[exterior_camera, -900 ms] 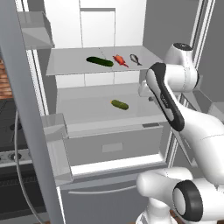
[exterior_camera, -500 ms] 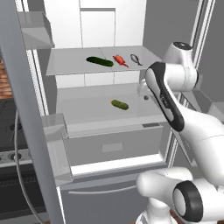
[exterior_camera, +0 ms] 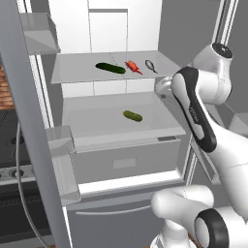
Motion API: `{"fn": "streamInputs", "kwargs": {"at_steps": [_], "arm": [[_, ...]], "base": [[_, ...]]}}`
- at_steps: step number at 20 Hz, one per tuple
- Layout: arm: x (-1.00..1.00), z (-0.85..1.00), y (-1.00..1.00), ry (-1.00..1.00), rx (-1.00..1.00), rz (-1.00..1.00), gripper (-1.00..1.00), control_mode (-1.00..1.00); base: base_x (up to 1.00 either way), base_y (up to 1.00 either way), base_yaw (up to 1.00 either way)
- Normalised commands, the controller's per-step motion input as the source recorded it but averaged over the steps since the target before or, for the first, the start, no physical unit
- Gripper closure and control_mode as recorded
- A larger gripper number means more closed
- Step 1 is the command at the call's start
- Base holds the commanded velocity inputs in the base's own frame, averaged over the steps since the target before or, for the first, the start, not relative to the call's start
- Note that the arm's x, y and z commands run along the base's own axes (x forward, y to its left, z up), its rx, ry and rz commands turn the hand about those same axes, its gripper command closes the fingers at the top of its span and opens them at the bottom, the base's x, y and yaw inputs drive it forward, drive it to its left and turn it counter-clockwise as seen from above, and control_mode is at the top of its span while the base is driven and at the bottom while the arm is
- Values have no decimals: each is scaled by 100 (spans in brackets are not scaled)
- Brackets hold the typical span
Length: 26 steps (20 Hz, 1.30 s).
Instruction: Place one cucumber and one fish in each tupperware on the nearby counter, to pack two identical lunches.
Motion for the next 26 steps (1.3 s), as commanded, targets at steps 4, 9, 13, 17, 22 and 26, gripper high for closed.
{"fn": "streamInputs", "kwargs": {"at_steps": [4,9,13,17,22,26], "arm": [[0,39,33,-21,0,0,-100,-100],[12,37,61,-6,-5,-1,-100,-100],[24,34,17,0,-1,-3,-100,-100],[38,25,0,0,0,-3,-100,-100],[42,13,0,13,0,-3,-100,-100],[49,0,0,10,0,0,-100,-100]], "base": [[0,0,0],[0,0,0],[0,0,0],[0,0,0],[0,0,0],[0,0,0]]}}
